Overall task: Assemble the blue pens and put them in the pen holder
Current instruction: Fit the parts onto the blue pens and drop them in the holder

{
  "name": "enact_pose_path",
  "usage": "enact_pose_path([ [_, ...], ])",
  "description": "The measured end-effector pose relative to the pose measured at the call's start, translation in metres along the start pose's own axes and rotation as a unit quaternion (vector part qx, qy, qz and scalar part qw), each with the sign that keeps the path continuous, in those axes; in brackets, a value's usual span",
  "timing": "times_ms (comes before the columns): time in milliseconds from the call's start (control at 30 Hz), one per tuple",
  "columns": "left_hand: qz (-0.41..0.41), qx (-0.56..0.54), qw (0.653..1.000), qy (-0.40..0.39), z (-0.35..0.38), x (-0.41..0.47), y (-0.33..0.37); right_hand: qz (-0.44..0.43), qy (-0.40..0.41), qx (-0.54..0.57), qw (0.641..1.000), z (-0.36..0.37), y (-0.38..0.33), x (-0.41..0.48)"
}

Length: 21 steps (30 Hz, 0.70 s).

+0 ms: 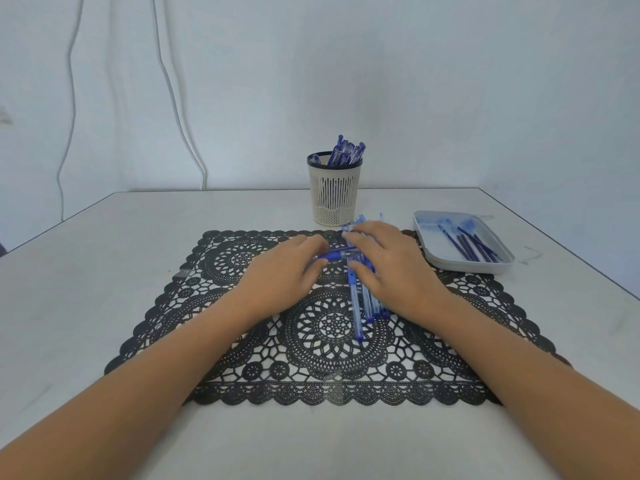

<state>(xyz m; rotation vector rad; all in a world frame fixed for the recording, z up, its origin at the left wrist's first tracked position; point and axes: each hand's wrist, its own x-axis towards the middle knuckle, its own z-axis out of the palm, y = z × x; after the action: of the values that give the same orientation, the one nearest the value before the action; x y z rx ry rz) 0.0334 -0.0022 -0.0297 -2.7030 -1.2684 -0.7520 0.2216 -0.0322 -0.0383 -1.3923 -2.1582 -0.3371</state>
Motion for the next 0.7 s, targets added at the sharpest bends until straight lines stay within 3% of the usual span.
enact_pose_path([
  [167, 0.095, 0.007, 0.994, 0.045, 0.010, -0.011, -0.007, -0.041, -0.061, -0.009, 0.997, 0.002, -0.010, -0.001],
  [433, 0.123, 0.027, 0.991, 0.052, 0.011, -0.013, -0.005, -0.020, -0.141, 0.059, 0.988, -0.004, -0.014, 0.002],
  [700, 0.133, -0.003, 0.990, 0.042, 0.010, -0.013, -0.005, -0.002, -0.151, 0.133, 0.980, -0.011, -0.010, 0.004],
])
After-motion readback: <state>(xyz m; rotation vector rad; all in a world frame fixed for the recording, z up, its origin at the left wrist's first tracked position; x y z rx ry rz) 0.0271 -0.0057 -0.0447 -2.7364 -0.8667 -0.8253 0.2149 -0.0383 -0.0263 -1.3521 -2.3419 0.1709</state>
